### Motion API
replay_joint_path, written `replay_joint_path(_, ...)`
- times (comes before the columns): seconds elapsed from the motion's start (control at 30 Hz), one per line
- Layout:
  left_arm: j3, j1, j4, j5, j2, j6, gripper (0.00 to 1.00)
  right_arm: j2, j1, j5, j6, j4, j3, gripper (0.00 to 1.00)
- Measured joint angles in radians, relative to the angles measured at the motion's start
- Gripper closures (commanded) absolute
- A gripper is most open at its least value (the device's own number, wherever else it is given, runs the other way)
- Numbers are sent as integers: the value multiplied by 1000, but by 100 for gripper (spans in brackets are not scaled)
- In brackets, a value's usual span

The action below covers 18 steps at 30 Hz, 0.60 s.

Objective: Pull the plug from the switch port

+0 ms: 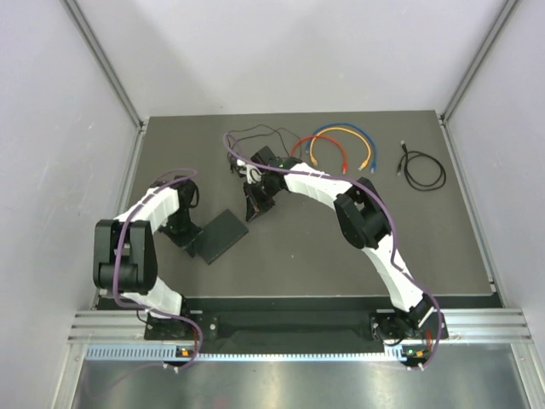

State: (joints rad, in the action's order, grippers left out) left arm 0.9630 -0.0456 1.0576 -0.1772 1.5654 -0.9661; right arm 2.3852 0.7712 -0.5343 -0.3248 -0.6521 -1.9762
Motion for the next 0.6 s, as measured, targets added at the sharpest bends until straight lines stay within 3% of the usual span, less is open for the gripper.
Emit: replay_joint_path(0.6,293,17,11,-77,277,108,100,23,9,-69,-93,37,18,100)
